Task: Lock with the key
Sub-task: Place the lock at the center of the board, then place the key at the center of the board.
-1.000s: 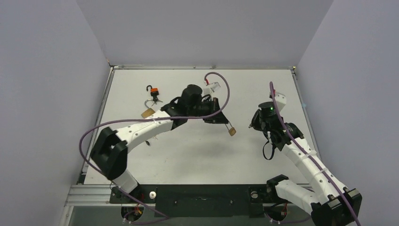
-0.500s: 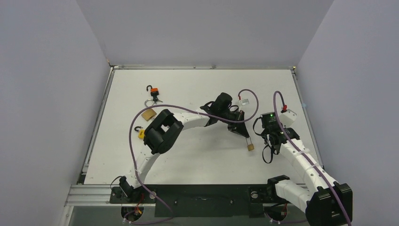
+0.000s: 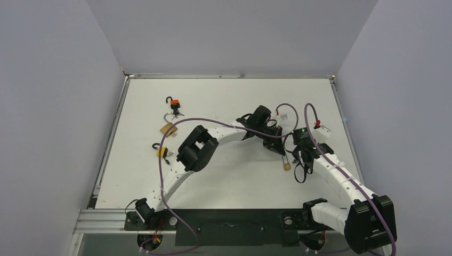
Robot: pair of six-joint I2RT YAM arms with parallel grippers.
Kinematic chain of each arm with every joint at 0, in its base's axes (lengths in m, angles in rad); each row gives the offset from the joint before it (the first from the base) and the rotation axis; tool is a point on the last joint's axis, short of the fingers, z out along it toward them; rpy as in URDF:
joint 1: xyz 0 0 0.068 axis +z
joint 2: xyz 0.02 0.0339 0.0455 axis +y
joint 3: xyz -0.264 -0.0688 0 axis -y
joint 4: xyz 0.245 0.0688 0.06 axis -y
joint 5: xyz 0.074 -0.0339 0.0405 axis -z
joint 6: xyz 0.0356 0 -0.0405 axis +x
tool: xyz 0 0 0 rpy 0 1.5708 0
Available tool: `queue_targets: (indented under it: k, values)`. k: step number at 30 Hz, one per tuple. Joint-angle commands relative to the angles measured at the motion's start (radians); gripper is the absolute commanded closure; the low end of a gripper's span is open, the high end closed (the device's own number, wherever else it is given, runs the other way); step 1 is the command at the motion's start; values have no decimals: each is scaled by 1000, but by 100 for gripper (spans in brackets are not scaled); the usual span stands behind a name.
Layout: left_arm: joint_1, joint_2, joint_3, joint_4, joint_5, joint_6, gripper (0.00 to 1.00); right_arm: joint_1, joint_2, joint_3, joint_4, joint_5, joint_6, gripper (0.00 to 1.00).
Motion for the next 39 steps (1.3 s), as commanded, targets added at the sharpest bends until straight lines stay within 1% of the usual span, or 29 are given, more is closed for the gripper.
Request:
queue_targets:
  k: [1, 2, 3, 4, 6, 9, 12, 13, 15, 18, 19, 21, 24, 26, 27, 28, 30, 36, 39]
  values:
    - [-3, 34, 137, -142, -86, 95, 90, 15, 15, -6, 50, -5, 15, 100]
    - [-3, 34, 142, -163, -124, 108, 81, 15, 17, -7, 53, -6, 16, 100]
    - [-2, 29, 148, -173, -144, 116, 78, 16, 21, -7, 56, -6, 16, 100]
    - [-2, 17, 149, -196, -193, 130, 70, 18, 24, -7, 59, -6, 16, 100]
    - [1, -6, 146, -217, -272, 150, 62, 17, 38, -7, 67, -9, 16, 100]
    - [10, -49, 133, -242, -358, 176, 60, 16, 69, -7, 83, -16, 16, 100]
    - [28, -131, 85, -250, -465, 173, 58, 16, 96, -6, 102, -23, 2, 99]
    - [41, -150, 65, -247, -506, 165, 57, 16, 108, -1, 106, -23, -3, 96]
    - [63, -224, -25, -215, -549, 144, 57, 14, 121, 9, 116, -22, -18, 91]
    - [90, -368, -211, -167, -598, 128, 55, 14, 136, 24, 124, -13, -29, 82]
    - [104, -397, -242, -161, -622, 128, 55, 13, 139, 29, 125, -12, -30, 80]
    - [123, -509, -371, -157, -649, 127, 54, 14, 148, 26, 139, -21, -28, 78]
    - [160, -625, -490, -145, -672, 117, 53, 14, 157, 6, 172, -59, -22, 72]
    - [178, -705, -572, -144, -699, 116, 51, 14, 165, -13, 201, -76, -21, 66]
    - [182, -758, -619, -145, -719, 115, 50, 15, 167, -14, 215, -85, -23, 61]
    - [190, -781, -641, -148, -728, 115, 50, 16, 173, -14, 221, -89, -26, 58]
    - [202, -849, -695, -161, -757, 116, 49, 17, 171, -7, 231, -96, -30, 48]
    - [237, -1019, -826, -195, -834, 95, 47, 16, 139, 27, 231, -97, -39, 36]
    - [251, -1098, -879, -207, -863, 85, 46, 16, 135, 43, 243, -132, -48, 32]
